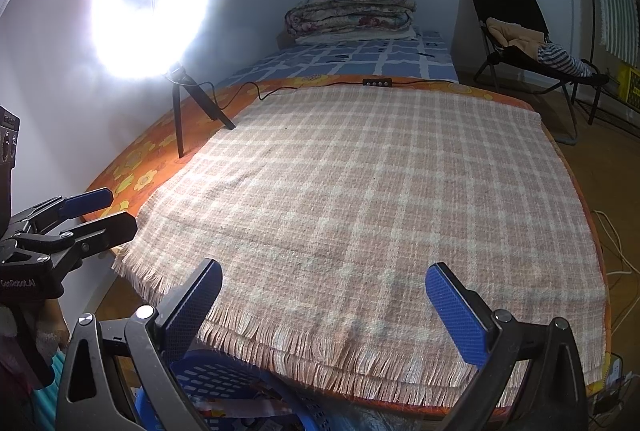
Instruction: Collect trash
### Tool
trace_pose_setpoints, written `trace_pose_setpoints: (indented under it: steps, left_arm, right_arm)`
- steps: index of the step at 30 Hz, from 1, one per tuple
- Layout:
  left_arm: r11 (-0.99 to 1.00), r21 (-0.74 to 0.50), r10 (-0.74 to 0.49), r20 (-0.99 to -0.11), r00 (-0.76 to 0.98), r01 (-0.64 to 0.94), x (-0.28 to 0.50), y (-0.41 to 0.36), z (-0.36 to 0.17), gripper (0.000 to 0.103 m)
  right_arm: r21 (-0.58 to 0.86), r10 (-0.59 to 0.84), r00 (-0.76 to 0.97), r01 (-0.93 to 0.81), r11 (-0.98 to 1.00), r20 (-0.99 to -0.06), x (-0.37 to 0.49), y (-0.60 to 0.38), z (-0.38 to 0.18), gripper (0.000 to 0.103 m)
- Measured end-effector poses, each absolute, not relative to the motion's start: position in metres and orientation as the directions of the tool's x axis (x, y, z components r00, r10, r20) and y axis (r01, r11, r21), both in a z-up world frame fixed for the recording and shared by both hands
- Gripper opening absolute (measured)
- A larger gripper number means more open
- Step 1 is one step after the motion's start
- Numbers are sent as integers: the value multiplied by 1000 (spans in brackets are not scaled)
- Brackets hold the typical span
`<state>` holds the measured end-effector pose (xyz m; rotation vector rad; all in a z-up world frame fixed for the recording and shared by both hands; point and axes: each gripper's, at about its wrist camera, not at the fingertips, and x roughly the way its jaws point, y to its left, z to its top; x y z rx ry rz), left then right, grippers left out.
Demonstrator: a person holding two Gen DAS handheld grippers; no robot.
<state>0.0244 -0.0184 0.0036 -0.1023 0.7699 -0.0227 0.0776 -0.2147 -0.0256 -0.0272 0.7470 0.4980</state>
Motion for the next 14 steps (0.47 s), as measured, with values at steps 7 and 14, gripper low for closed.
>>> trace_pose_setpoints:
  steps: [7,14]
  left_arm:
    - [997,-82,-46,-692,720,-15,24,-18,2,96]
    - [997,-72,-43,-694,719,-9,24,-18,2,96]
  right_arm:
    - [149,423,623,-443,884,-658,77,-215,-25,103]
    - [148,422,622,-443,884,-660,78,-215,-26,103]
